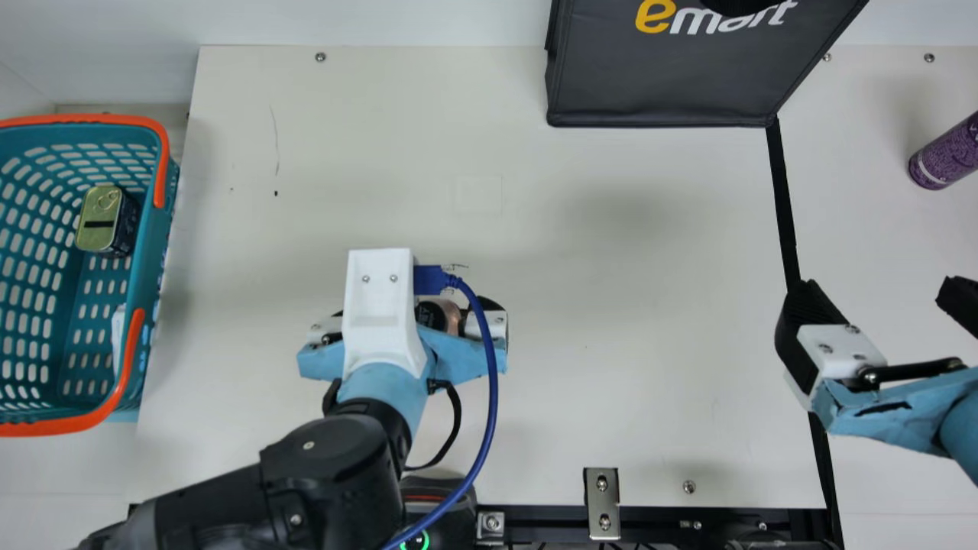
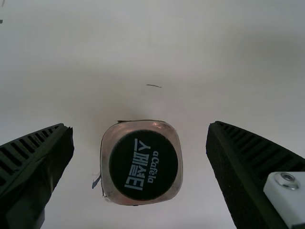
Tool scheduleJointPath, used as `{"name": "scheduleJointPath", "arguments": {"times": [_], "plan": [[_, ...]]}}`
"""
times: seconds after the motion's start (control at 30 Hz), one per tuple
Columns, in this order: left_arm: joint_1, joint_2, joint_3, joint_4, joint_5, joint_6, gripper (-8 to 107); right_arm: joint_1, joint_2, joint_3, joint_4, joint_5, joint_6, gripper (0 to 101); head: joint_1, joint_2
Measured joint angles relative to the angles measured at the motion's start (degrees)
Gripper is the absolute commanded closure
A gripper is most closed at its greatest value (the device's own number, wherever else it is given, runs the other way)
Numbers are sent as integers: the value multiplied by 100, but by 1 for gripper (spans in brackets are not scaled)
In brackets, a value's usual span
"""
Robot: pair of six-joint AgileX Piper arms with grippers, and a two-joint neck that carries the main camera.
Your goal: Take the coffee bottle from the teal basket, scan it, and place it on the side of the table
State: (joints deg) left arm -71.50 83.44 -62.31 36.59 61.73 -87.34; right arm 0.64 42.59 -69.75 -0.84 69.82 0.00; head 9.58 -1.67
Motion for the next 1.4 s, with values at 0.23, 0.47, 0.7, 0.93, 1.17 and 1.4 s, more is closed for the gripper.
{"name": "scheduleJointPath", "arguments": {"times": [0.23,0.47,0.7,0.93,1.17,1.4], "plan": [[-119,124,0,181,81,-258,76,0,0,0,0,0,0,6,0,0],[-224,126,0,300,203,-340,107,0,0,0,0,0,0,6,0,0],[-272,-155,0,264,237,70,107,0,0,0,0,-5,0,6,0,0],[-158,-563,49,0,36,913,107,0,0,0,0,-5,0,6,0,0],[112,-950,145,-479,-369,2019,107,0,0,0,0,-5,0,6,0,0],[508,-1269,307,-1211,-852,3482,107,0,0,0,0,-5,0,6,0,0]]}}
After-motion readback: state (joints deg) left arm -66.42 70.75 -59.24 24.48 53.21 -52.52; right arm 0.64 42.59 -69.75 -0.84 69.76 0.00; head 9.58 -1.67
